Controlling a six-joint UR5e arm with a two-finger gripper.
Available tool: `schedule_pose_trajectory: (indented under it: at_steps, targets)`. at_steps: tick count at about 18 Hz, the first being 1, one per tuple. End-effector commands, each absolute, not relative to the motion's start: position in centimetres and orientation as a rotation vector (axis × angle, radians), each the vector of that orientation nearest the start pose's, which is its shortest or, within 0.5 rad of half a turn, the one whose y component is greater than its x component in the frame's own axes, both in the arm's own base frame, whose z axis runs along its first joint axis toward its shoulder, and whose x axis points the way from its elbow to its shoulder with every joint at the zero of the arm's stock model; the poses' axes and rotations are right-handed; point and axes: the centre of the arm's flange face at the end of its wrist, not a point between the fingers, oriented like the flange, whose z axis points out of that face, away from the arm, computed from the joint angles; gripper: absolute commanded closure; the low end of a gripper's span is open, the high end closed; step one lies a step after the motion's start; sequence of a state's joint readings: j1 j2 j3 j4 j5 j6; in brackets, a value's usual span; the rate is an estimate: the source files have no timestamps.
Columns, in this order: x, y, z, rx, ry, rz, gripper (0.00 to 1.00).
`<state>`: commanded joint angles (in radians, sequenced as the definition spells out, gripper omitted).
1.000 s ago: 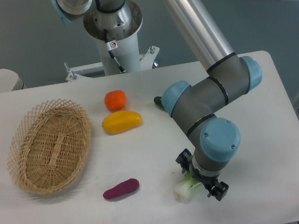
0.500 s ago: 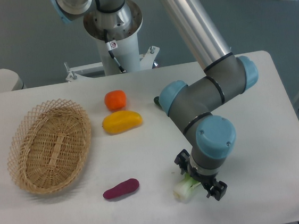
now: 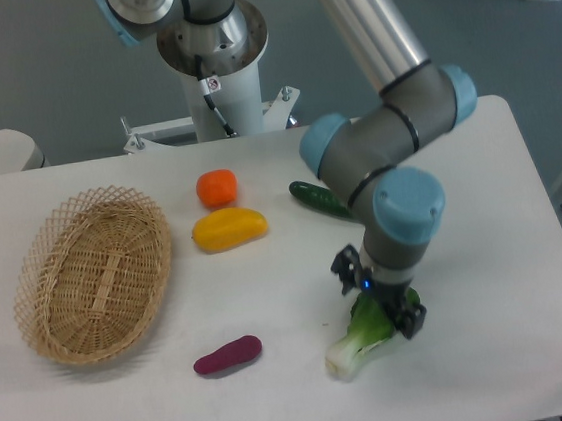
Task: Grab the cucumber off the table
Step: 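Lift the gripper and move it over the green cucumber, then lower the open gripper around the cucumber's middle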
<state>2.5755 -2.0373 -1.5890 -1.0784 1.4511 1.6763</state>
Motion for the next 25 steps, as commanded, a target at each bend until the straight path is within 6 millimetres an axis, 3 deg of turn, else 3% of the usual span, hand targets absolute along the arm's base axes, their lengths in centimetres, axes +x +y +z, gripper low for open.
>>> schedule_pose_trajectory:
  at_steps: [3,6,14,17,25]
  targets:
    - [-45.1,45.4,26.5,-2.816,1.120,-0.036,0.00]
    - [-43.6,43.9,25.8,-2.774,1.229,-0.069,0.00]
    - [-42.6,39.1,24.1,-2.755,1.511,-0.140,0.00]
    - [-41.3,37.7,23.0,-2.728,1.610,-0.191,0.00]
    - [-39.0,35.6,20.4,-2.667,1.678,-0.289,0.00]
